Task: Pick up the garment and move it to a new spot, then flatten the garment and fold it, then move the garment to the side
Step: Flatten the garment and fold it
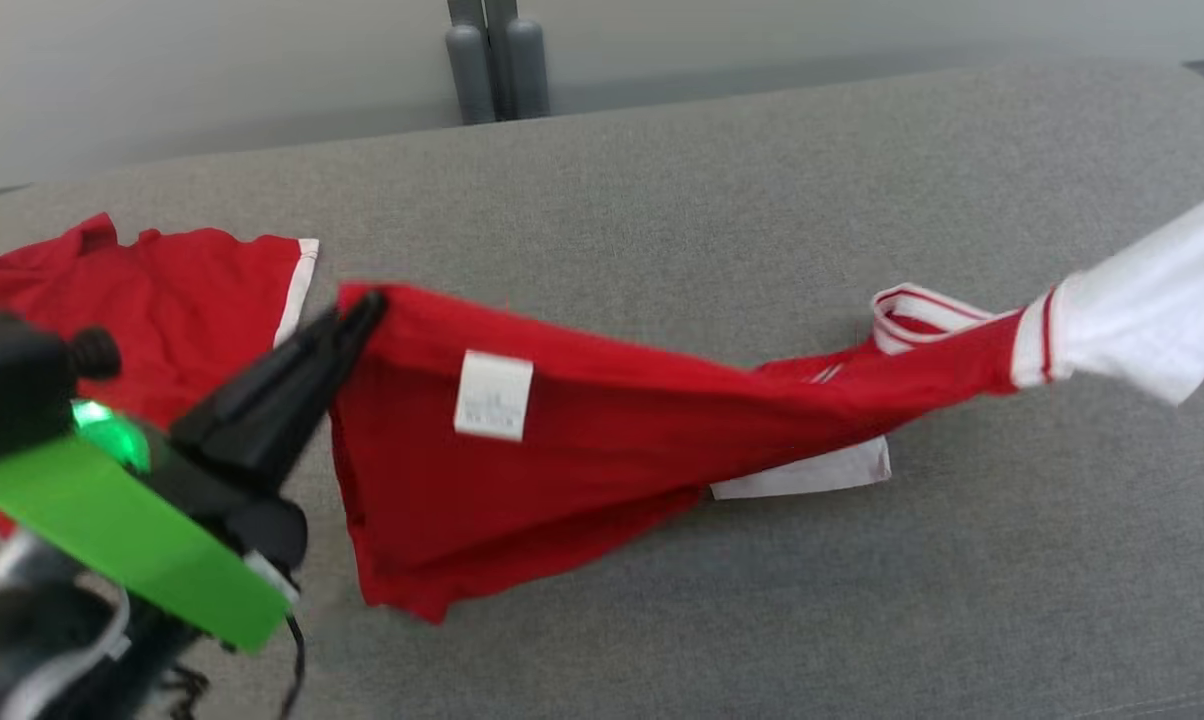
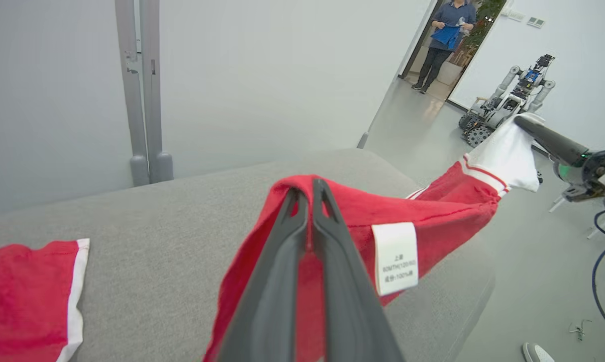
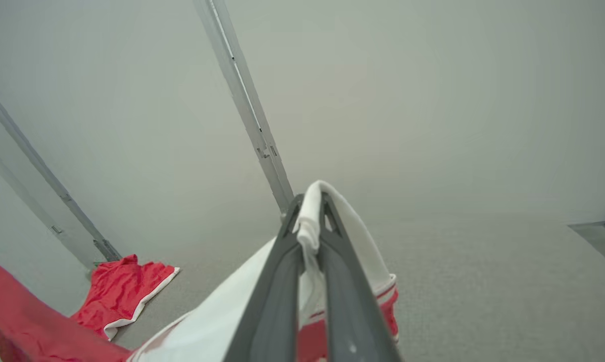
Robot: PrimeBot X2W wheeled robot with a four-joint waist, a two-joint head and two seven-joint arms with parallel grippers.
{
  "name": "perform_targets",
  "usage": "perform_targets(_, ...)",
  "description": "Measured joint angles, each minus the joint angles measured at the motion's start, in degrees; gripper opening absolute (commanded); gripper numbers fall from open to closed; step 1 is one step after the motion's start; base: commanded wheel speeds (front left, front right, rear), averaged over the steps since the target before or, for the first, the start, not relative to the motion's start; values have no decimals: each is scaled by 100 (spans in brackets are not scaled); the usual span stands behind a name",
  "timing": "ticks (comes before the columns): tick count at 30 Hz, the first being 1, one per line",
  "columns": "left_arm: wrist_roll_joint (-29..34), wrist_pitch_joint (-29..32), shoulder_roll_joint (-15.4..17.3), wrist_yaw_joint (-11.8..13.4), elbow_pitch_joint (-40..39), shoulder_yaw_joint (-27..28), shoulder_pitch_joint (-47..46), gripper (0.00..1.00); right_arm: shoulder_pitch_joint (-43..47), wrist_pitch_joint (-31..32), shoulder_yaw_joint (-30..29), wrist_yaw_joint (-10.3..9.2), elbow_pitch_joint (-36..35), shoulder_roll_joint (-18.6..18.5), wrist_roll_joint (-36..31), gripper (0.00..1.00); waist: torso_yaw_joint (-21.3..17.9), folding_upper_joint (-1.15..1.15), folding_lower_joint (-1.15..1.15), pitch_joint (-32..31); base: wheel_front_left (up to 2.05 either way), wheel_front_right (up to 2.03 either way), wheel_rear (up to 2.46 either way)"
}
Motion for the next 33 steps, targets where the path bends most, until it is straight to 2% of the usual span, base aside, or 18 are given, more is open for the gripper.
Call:
perform_targets(4, -129, 572, 221, 185, 664, 177, -1960, 0, -1730, 654, 38, 0, 278, -15, -391, 0, 2, 0, 0, 395, 0, 0, 0)
perform_targets(7, -102, 725, 103, 265, 1602, 69, -3444, 0, -3163, 993, 298, -1, 822, 116, -880, 0, 21, 0, 0, 760, 0, 0, 0)
perform_targets(10, 158, 442, -108, 236, 2776, -51, -4681, 0, -4535, 1033, 720, 0, 1671, 354, -1594, 0, 58, 0, 1, 1147, 0, 0, 0)
perform_targets(14, 650, -143, -375, 124, 4268, -224, -5945, 0, -6191, 516, 1068, 0, 2977, 868, -2495, 0, 120, 0, 3, 1621, 0, 0, 0)
perform_targets(19, 1209, -1425, -641, -24, 5722, -261, -7422, 0, -8025, -630, 1120, 0, 4364, 1489, -3424, 0, 193, 0, 2, 2183, 0, 0, 0)
perform_targets(24, 1515, -2520, -873, -208, 6680, -344, -8395, 0, -9350, -1618, 1158, 0, 5311, 1722, -3665, 0, 240, 0, 2, 2629, 0, 0, 0)
perform_targets(26, 1518, -2881, -954, -301, 6975, -350, -8688, 0, -9620, -1868, 1327, 0, 5528, 1733, -3585, 0, 236, 0, 1, 2828, 0, 0, 0)
perform_targets(28, 1467, -3227, -1084, -402, 7276, -412, -8659, 0, -9487, -2095, 1459, 2, 5710, 1715, -3382, 0, 227, 0, 1, 2997, 0, 0, 0)
perform_targets(30, 1393, -3476, -1198, -471, 7572, -553, -8365, 0, -8974, -2297, 1622, 2, 5773, 1634, -3143, 0, 214, 0, 2, 3129, 0, 0, 0)
perform_targets(33, 1350, -3722, -1250, -517, 7821, -1047, -7621, 0, -7699, -2575, 1883, 0, 5580, 1358, -2697, 0, 172, 0, 2, 3202, 0, 0, 0)
